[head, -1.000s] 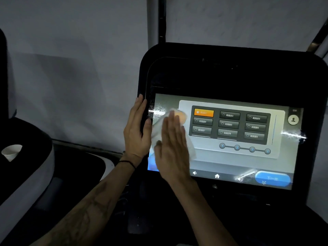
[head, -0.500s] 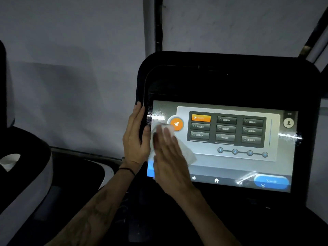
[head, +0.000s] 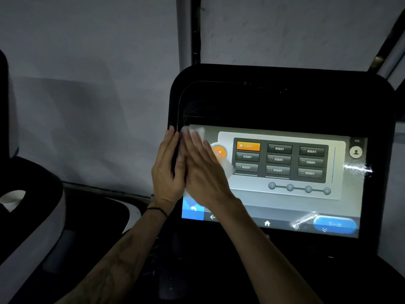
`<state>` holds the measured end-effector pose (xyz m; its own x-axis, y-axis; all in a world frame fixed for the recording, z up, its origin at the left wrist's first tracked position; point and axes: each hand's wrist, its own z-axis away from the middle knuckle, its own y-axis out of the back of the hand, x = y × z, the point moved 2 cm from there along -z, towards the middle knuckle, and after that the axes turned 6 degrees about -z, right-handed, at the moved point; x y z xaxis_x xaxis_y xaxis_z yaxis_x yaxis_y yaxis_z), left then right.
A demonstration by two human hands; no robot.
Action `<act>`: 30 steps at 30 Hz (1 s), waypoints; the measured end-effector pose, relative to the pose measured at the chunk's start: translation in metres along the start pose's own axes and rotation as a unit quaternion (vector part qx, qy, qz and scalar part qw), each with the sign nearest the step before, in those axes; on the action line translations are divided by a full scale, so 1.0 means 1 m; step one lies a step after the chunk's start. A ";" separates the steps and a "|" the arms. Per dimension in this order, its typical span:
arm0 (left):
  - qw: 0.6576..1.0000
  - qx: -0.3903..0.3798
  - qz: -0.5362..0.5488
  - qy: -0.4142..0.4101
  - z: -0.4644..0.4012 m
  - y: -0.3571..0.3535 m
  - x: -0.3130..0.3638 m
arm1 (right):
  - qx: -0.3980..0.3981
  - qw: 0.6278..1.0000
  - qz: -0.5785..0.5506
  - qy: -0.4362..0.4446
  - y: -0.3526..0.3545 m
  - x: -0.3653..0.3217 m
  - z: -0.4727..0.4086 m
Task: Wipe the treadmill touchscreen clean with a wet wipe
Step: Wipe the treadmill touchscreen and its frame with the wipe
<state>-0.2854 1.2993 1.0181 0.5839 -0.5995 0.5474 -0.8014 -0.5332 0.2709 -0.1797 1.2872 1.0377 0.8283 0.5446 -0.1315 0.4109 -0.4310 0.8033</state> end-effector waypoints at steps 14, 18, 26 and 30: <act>1.000 -0.004 0.013 -0.009 0.000 0.001 0.003 | 0.100 0.985 0.052 -0.127 0.013 0.032 -0.019; 1.000 0.000 0.005 -0.007 -0.001 0.001 0.002 | 0.066 0.995 0.031 -0.063 -0.004 0.011 0.013; 1.000 -0.002 0.013 -0.008 -0.001 0.001 0.002 | 0.083 0.983 0.130 -0.101 0.005 0.038 -0.014; 1.000 -0.002 0.011 0.000 0.000 0.001 0.001 | 0.042 0.992 0.112 -0.035 -0.008 0.015 -0.005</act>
<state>-0.2857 1.2979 1.0195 0.5657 -0.6112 0.5536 -0.8148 -0.5175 0.2613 -0.1723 1.3029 1.0321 0.9259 0.3777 0.0023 0.2413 -0.5963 0.7656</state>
